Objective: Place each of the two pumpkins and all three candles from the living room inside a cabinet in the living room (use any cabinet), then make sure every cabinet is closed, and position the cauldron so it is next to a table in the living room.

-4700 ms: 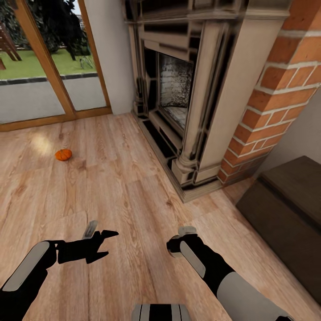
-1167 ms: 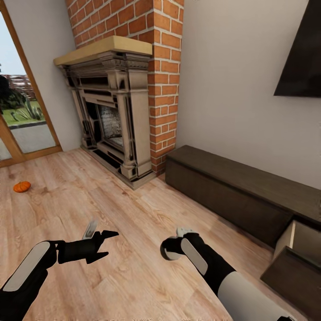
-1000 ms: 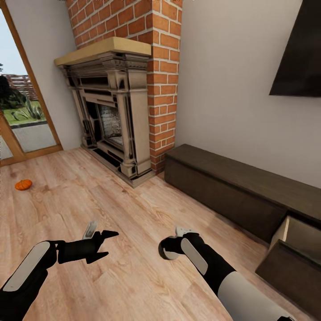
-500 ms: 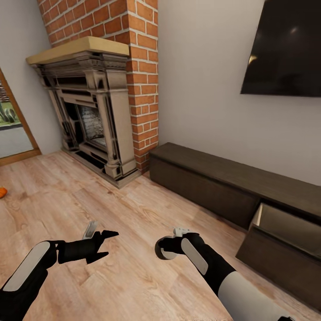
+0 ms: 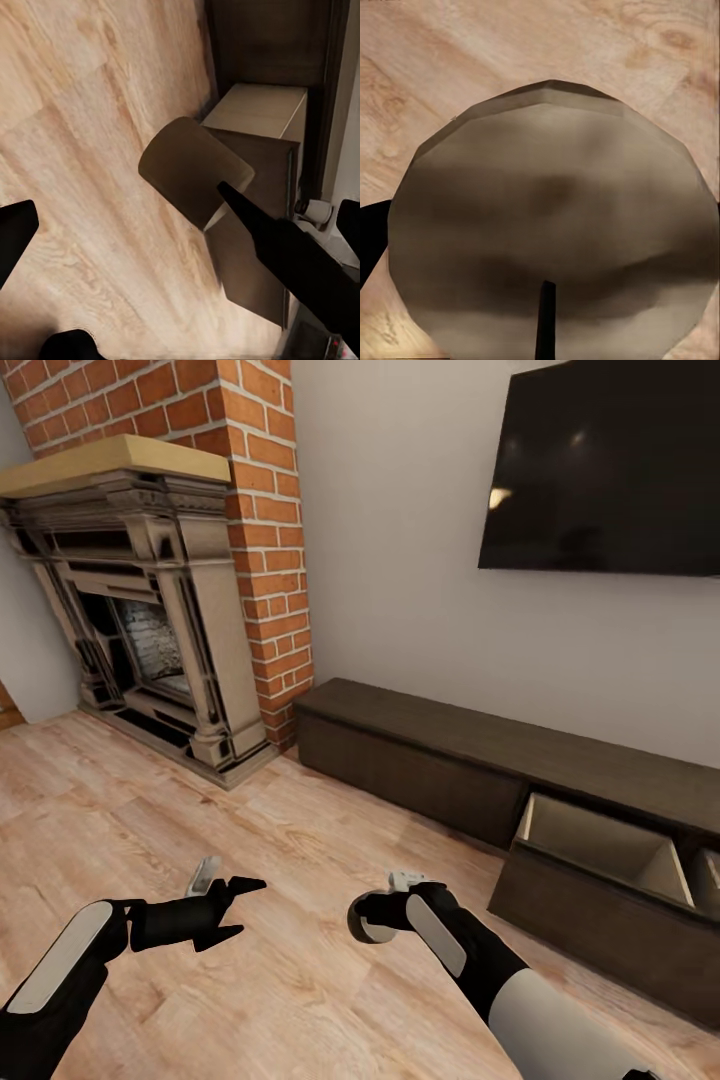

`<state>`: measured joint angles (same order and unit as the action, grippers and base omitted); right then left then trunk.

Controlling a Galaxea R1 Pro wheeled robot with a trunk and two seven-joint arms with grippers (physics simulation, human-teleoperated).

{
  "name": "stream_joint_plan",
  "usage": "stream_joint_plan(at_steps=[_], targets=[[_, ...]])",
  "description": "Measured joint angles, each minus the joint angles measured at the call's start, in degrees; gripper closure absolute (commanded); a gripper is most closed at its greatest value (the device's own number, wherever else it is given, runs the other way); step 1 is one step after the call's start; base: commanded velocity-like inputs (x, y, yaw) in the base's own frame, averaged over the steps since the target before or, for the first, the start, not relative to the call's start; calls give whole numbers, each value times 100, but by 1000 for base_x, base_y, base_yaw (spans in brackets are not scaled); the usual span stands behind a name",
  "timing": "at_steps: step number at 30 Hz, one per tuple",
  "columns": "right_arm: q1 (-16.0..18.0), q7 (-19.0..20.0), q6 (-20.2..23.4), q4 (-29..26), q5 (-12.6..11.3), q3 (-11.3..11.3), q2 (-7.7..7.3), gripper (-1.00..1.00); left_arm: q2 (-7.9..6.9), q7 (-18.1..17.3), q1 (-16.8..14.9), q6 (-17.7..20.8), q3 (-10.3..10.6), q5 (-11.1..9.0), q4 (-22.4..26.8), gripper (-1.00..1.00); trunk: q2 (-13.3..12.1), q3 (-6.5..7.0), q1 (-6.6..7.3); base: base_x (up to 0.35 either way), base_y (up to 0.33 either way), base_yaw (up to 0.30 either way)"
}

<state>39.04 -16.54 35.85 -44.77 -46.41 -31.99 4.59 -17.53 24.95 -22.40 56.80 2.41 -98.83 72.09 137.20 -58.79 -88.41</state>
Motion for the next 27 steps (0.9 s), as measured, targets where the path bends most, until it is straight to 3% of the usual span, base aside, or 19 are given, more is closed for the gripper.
stream_joint_plan(at_steps=[27], targets=[[0, 13, 9, 9, -2, 1, -7, 100, 9, 11, 0, -3, 29, 4, -2, -100, 0, -73, 0, -193, -220, -273]])
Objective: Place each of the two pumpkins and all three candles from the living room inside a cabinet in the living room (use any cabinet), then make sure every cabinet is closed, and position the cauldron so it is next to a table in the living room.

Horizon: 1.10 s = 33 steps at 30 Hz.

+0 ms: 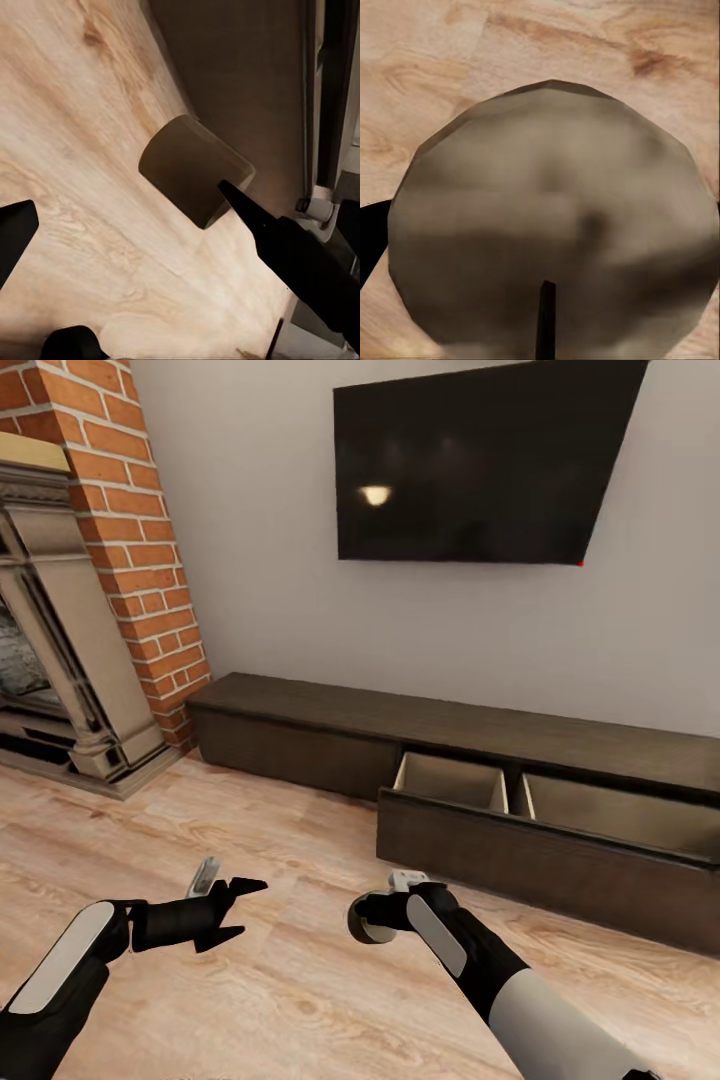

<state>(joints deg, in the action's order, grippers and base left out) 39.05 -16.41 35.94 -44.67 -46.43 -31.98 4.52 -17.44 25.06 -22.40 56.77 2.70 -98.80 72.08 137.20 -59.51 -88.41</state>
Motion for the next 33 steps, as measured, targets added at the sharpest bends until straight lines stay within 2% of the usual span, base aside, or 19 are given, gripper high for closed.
stream_joint_plan(at_steps=[17, 29, 33], targets=[[0, 1, 19, 16, -1, 0, -12, 100, 0, 12, 0, 1, -2, 9, 1, -100, 0, -88, 1, -149, -231, -240], [0, 2, 18, 19, 12, -1, -12, 100, -9, 12, 0, 1, -4, 10, 2, -100, 0, -165, 2, -3, -17, -218], [1, 3, 5, 3, 63, -8, -11, 100, -10, 12, 1, -4, -5, 9, 4, -100, 0, -184, 2, 0, 0, -85]])
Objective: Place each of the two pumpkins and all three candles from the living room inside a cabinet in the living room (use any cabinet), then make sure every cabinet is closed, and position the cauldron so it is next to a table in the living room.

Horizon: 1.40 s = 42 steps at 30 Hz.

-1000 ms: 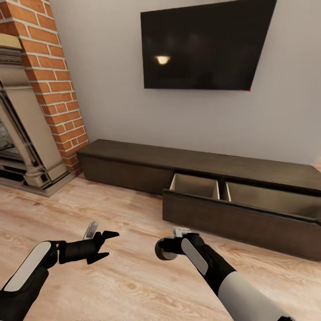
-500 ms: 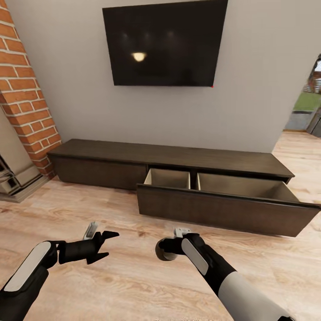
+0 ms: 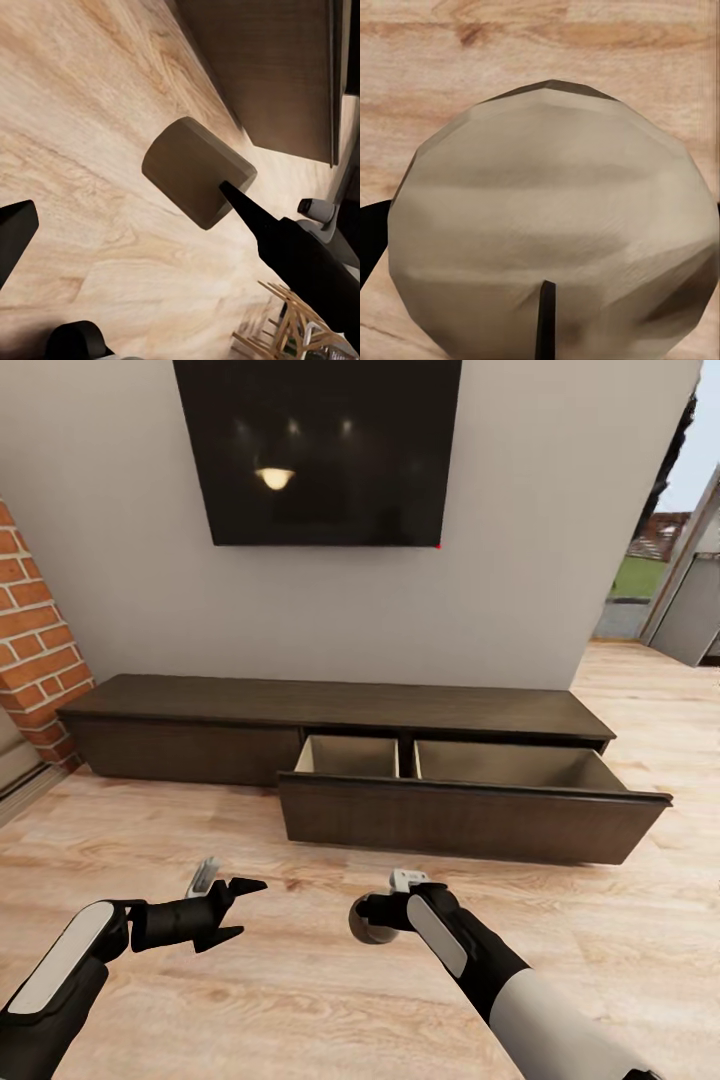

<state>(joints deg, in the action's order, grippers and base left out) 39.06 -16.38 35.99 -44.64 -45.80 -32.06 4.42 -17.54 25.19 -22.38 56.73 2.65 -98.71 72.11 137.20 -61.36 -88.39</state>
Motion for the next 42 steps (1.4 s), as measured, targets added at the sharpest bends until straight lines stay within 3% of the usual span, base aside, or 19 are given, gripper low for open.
stream_joint_plan(at_steps=[11, 16, 33, 42], targets=[[0, 0, -3, -24, -1, 4, -8, 100, 0, -1, 0, -2, -8, 6, -1, -100, 0, -4, 0, 0, -48, -5], [0, -3, -5, -25, -12, 7, -5, 100, 8, 2, 0, -2, -8, 230, -2, -100, 0, -4, 0, 0, -178, 0], [0, -2, -22, -24, 3, 3, 0, 100, 9, 6, 0, -4, 0, 244, -3, -100, 0, -4, 0, 0, -285, -1], [-1, -2, -21, -21, -28, 8, -7, 100, 6, 5, -1, -3, -6, 246, -4, -100, 0, 13, 0, 6, -308, -201]])
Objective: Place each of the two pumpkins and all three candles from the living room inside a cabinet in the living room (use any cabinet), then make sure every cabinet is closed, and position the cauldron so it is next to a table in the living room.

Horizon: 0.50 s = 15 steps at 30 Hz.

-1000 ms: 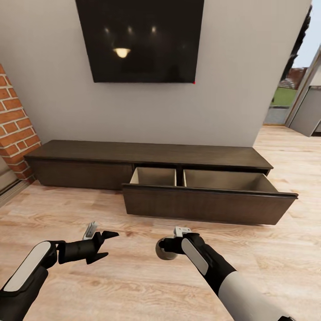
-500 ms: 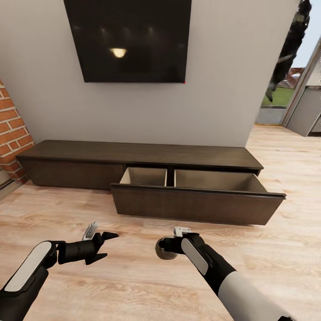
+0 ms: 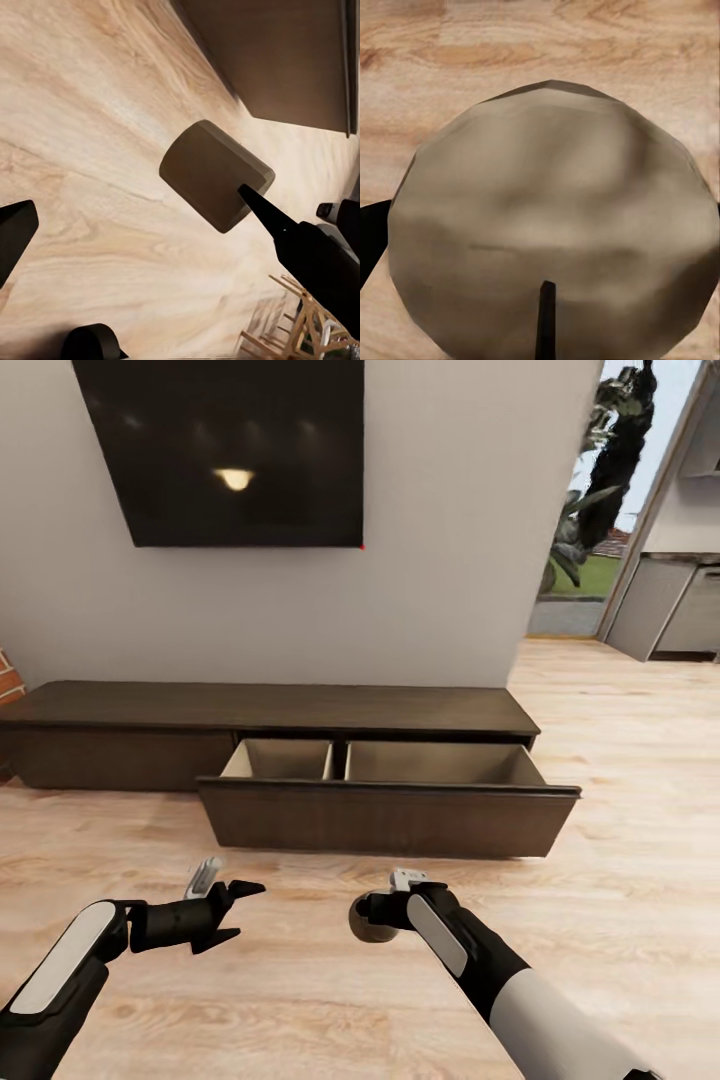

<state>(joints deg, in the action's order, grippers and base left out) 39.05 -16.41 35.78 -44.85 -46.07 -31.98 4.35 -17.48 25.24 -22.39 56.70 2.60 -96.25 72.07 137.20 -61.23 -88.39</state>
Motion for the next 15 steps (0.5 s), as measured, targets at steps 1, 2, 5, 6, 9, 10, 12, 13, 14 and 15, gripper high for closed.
stream_joint_plan(at_steps=[1, 2, 5, 6, 9, 10, 12, 13, 14, 15], targets=[[0, 0, 0, 0, 0, 0, -1, 100, -2, 0, 0, 0, 0, 1, 0, -100, 0, 3, 0, 81, -271, -257], [0, 0, 0, 0, -2, 0, -2, 100, -3, 0, 0, 0, -1, 4, 0, -100, 0, 5, 1, 129, -234, -259], [-1, 1, 0, 0, -9, 0, -1, 100, -3, 1, 0, 1, -1, 1, 1, -100, 0, 13, 2, 194, -182, -260], [0, 1, -1, -2, -7, 0, -2, 100, 0, 1, 0, 1, -1, 0, 1, -100, 0, 15, 2, 239, -173, -262], [0, -5, 0, -9, -11, 0, -3, 100, 3, 0, 0, 1, -1, 3, 1, -100, 0, 23, 2, 249, -204, -226], [0, -6, 5, -11, -12, -1, -3, 100, 3, 0, 0, 1, -2, 2, 1, -100, 0, 24, 2, 252, -217, -109], [1, -21, 50, -27, -5, -1, -27, 100, 1, 0, 1, 1, -2, 1, 2, -100, 0, 26, 2, 252, -222, -46], [1, -29, 83, -68, -8, -1, -49, 100, 0, 0, 1, 0, -2, 2, 2, -100, 0, 26, 3, 250, -224, -23], [2, -37, 151, -173, -21, -2, -71, 100, 2, 0, 1, 0, -2, 1, 2, -100, 0, 27, 3, 238, -222, -15], [3, -51, 267, -357, -34, 0, -87, 100, -1, -2, 1, 1, -2, 1, 2, -100, 0, 27, 3, 215, -210, -8]])
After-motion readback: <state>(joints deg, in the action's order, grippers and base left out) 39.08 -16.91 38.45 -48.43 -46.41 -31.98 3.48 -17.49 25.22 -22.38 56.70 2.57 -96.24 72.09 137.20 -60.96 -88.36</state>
